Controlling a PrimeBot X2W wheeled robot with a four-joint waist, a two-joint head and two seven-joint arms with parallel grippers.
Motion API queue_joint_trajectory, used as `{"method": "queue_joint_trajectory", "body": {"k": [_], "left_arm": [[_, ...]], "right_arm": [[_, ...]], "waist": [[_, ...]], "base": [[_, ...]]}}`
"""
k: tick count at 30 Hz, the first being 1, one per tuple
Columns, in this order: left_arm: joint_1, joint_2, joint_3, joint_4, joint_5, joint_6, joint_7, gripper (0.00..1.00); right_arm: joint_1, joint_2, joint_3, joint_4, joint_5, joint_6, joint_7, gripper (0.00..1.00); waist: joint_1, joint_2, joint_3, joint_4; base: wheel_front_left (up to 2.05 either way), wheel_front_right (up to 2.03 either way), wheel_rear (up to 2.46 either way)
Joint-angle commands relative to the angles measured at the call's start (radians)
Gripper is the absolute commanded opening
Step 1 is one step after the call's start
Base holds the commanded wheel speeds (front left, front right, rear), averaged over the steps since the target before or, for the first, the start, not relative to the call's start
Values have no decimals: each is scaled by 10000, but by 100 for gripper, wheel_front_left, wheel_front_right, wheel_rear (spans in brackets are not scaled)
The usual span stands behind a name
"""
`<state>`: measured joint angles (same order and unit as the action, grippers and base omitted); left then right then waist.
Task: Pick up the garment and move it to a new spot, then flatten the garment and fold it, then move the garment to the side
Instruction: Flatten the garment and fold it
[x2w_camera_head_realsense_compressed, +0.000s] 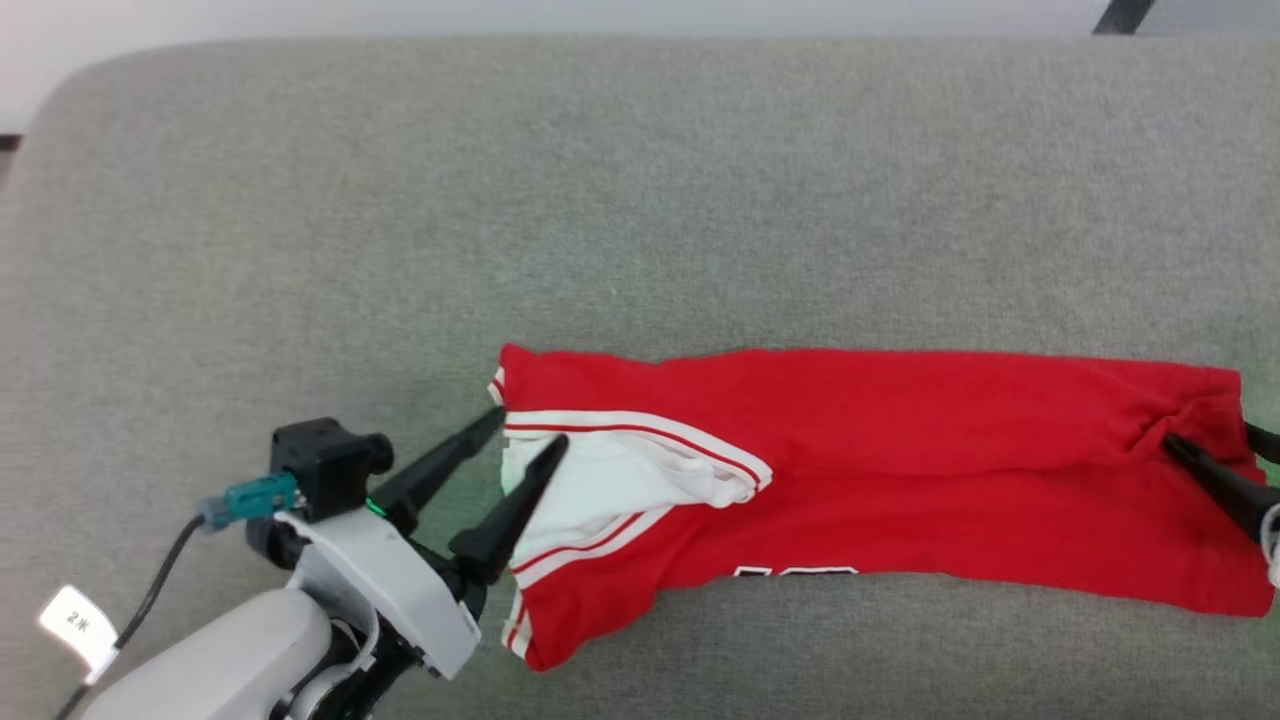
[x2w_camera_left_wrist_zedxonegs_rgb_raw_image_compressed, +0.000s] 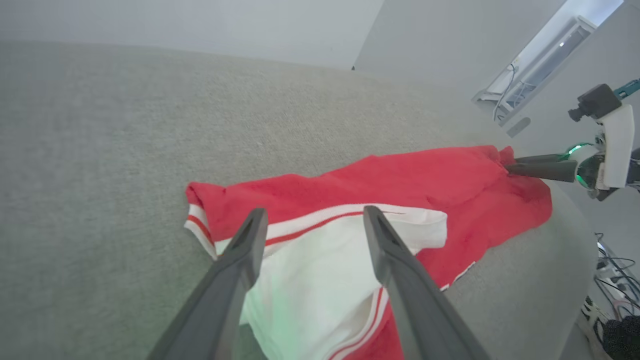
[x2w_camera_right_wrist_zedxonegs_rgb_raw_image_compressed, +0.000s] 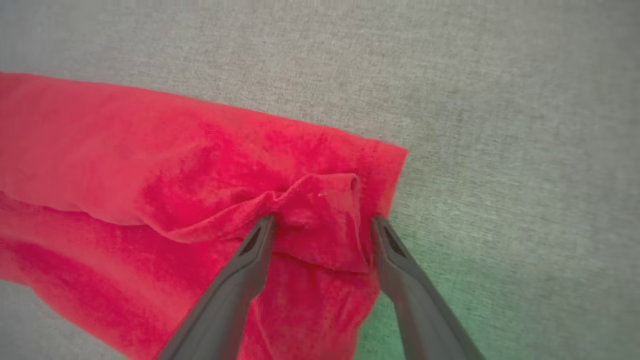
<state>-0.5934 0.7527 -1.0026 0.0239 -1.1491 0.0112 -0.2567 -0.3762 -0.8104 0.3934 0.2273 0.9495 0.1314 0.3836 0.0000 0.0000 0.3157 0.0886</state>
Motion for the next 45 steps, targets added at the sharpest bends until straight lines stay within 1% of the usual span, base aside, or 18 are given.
{"method": "queue_joint_trajectory", "body": {"k": [1,2,5,7,9,10,11,13,16,19,22,26,29,32,37,41,45], "left_arm": [[293,-109,237,27,148,227,-67,100],[479,-209,449,58,204,379,-76,100],[1173,-684,1500,191,586,758,-81,100],[1670,-981,2086,409,1087,966,-84,100],[2101,-1223,2543,710,1971,1267,-86,100],[2338,-1458,2810,827,2242,1386,-87,100],[2590,-1782,3216,889,2442,1412,-87,100],[3104,-2148,4037,1082,2980,1412,-87,100],[3721,-2831,5166,1194,3844,1227,-81,100],[4095,-3275,6118,1226,4784,1018,-69,100],[4228,-3623,6761,1125,5731,810,-70,100],[4185,-3896,7168,1043,6846,523,-69,100],[4121,-4189,7420,985,7357,397,-69,100],[4095,-4440,7523,1012,7587,249,-69,100],[3959,-5005,7716,1299,8019,-126,-71,100],[3912,-5436,7945,1539,8322,-371,-69,100],[3989,-5752,8233,1700,8577,-579,-69,100]], "right_arm": [[193,-65,-152,0,97,-17,46,100],[253,-131,-228,27,131,-17,109,100],[456,-179,-476,144,353,-17,273,100],[547,-215,-613,205,447,-17,422,100],[671,-222,-738,295,512,-17,584,100],[729,-198,-842,363,568,-17,635,100],[802,-190,-954,423,594,-17,672,100],[955,-121,-1152,517,610,-17,735,100],[1227,-61,-1394,582,579,-17,901,100],[1431,-39,-1625,569,624,-17,1222,100],[1434,-45,-1899,529,519,-17,1592,100],[1161,86,-2184,643,293,-17,2496,100],[925,258,-2325,745,15,-17,3212,100],[737,455,-2477,907,-203,-17,3562,100],[433,1070,-2645,1469,-805,-17,4334,100],[379,1516,-2688,1815,-1211,-17,4617,100],[413,1861,-2522,1848,-1407,-2,4761,100]], "waist": [[0,0,-338,265],[0,0,-416,338],[0,0,-610,562],[0,0,-707,682],[0,0,-796,793],[0,0,-837,846],[0,0,-877,910],[0,0,-917,977],[0,0,-935,1035],[0,0,-928,1053],[0,0,-887,1026],[0,0,-821,971],[0,0,-732,945],[0,0,-657,982],[0,0,-418,1197],[0,0,-313,1402],[0,0,-300,1503]], "base": [[0,0,0],[0,0,0],[0,0,0],[0,0,0],[0,0,0],[0,0,0],[0,0,0],[0,0,0],[0,0,0],[0,0,0],[0,0,0],[0,0,0],[0,0,0],[0,0,0],[0,0,0],[0,0,0],[0,0,0]]}}
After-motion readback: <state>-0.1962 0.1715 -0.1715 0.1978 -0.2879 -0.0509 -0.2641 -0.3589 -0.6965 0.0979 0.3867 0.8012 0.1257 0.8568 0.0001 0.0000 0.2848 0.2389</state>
